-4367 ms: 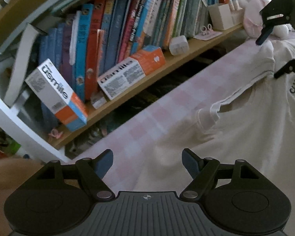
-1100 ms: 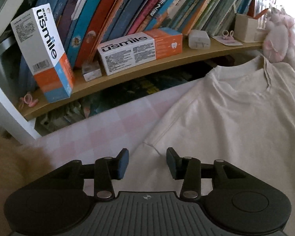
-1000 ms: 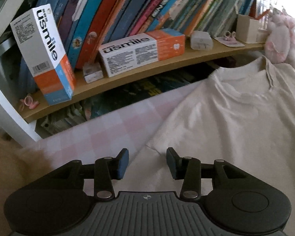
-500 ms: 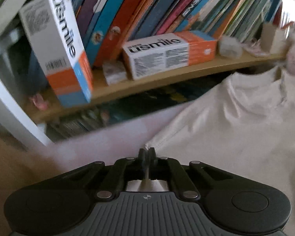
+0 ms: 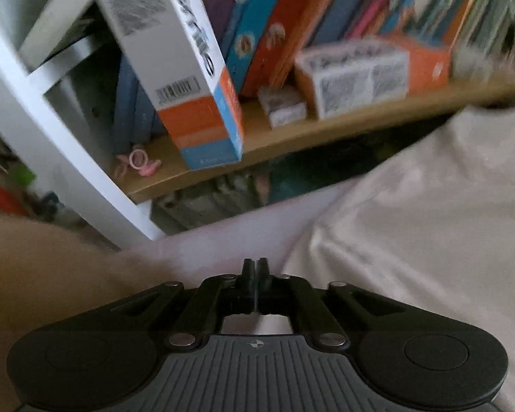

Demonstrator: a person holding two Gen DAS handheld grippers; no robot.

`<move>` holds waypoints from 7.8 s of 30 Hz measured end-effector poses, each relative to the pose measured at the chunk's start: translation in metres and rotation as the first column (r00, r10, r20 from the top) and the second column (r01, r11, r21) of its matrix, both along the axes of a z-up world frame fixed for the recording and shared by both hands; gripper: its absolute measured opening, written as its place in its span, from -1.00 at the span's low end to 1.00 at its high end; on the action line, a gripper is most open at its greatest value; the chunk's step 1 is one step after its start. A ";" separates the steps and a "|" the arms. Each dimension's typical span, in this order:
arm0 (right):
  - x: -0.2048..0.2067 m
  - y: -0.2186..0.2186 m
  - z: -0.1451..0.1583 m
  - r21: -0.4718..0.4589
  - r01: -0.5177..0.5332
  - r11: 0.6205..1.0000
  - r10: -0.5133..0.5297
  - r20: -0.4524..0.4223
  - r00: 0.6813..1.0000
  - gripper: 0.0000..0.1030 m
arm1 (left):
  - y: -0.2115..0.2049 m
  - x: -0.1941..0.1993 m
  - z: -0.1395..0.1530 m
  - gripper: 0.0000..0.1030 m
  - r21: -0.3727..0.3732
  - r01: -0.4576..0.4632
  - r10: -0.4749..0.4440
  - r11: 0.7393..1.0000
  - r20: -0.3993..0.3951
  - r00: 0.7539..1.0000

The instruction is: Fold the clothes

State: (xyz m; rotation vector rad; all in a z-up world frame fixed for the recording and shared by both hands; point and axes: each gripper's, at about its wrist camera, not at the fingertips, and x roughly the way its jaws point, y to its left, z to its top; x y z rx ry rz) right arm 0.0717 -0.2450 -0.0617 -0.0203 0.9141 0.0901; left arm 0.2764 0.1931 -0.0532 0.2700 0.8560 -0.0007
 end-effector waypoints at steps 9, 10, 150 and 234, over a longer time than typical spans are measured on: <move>-0.006 0.003 0.000 -0.006 -0.014 1.000 0.014 -0.012 1.000 0.02 | -0.025 -0.084 0.040 0.09 -0.220 0.081 -0.064 0.972 0.087 0.994; -0.008 0.003 0.000 -0.006 -0.015 1.000 0.015 -0.016 1.000 0.02 | -0.025 -0.091 0.037 0.21 -0.256 0.067 -0.049 0.964 0.079 0.996; -0.096 -0.088 0.019 0.418 0.073 0.905 -0.052 -0.061 0.997 -0.40 | -0.049 -0.320 0.012 -0.23 -0.647 -0.329 0.256 0.688 -0.207 0.944; -0.258 -0.069 0.025 0.115 0.031 0.993 -0.011 -0.177 0.984 -0.88 | -0.006 -0.491 0.034 -0.05 -0.485 -0.283 0.189 0.827 -0.234 0.954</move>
